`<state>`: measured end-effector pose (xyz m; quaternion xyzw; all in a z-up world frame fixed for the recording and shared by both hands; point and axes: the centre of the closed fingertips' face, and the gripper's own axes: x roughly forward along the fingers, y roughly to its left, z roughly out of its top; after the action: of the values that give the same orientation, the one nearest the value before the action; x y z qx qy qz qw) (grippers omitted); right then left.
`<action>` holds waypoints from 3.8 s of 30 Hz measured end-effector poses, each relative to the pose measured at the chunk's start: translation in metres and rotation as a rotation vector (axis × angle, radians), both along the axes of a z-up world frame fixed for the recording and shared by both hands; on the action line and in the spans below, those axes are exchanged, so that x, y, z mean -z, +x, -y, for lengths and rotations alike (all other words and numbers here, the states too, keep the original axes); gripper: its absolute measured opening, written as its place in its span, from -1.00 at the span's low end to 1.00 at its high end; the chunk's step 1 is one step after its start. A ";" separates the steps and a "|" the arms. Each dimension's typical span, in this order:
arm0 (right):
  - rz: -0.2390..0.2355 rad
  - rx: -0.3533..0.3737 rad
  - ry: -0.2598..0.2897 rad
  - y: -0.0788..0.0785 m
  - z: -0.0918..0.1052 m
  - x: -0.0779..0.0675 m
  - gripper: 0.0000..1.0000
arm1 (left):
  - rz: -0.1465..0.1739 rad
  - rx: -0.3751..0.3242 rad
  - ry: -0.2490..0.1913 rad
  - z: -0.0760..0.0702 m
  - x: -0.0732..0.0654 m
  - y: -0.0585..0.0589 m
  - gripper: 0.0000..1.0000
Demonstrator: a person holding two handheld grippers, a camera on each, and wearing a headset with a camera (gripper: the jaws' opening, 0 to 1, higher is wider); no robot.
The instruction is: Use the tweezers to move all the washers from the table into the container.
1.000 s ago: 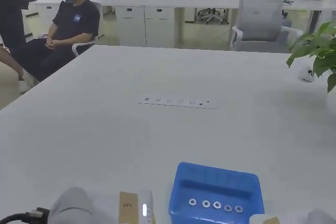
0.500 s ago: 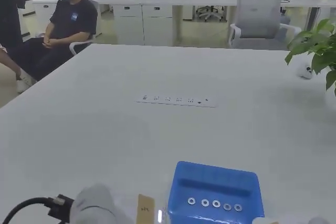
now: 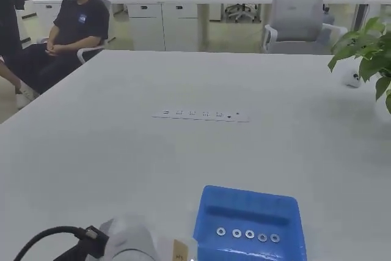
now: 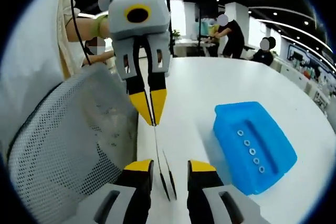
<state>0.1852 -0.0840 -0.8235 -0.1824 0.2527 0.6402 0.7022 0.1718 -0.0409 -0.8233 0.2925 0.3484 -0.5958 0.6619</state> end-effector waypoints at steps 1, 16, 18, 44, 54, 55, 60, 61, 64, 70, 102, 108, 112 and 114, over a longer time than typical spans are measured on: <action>0.018 0.002 0.012 -0.001 0.007 -0.007 -0.52 | -0.005 -0.004 0.011 -0.002 0.003 0.001 -1.00; 0.054 0.351 0.213 0.027 0.073 -0.062 -0.22 | -0.033 0.026 0.143 -0.014 0.035 0.003 -1.00; 0.047 0.385 0.242 0.029 0.076 -0.067 -0.18 | -0.035 0.037 0.161 -0.015 0.038 0.002 -1.00; 0.105 0.606 0.366 0.044 0.117 -0.092 0.04 | -0.086 0.054 0.293 -0.019 0.056 -0.003 -1.00; 0.129 0.610 0.339 0.046 0.117 -0.089 0.16 | -0.054 -0.061 0.230 -0.024 0.041 0.001 -0.96; 0.129 0.611 0.339 0.046 0.117 -0.089 0.19 | -0.055 -0.081 0.215 -0.024 0.038 0.001 -0.92; 0.135 0.621 0.333 0.048 0.119 -0.087 0.29 | 0.001 -0.233 0.099 -0.028 0.019 0.011 -0.68; 0.135 0.623 0.331 0.049 0.119 -0.086 0.31 | 0.003 -0.269 0.072 -0.030 0.014 0.011 -0.64; 0.136 0.628 0.323 0.049 0.120 -0.085 0.35 | 0.044 -0.348 0.004 -0.033 0.004 0.017 -0.54; 0.139 0.647 0.324 0.050 0.123 -0.085 0.49 | 0.124 -0.566 -0.226 -0.037 -0.032 0.033 -0.30; 0.209 0.795 0.526 0.069 0.135 -0.123 0.98 | 0.405 -1.069 -0.761 -0.098 -0.118 0.056 0.87; 0.206 0.812 0.509 0.070 0.139 -0.116 0.98 | 0.405 -1.054 -0.753 -0.093 -0.118 0.056 0.90; 0.209 0.819 0.498 0.071 0.142 -0.114 0.98 | 0.410 -1.037 -0.734 -0.088 -0.118 0.056 0.90; 0.207 0.822 0.499 0.072 0.142 -0.114 0.98 | 0.408 -1.034 -0.735 -0.087 -0.118 0.056 0.89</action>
<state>0.2570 -0.2264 -0.7096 0.0435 0.0714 0.3297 0.9404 0.2279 0.0456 -0.7051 -0.0502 0.0856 -0.2144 0.9717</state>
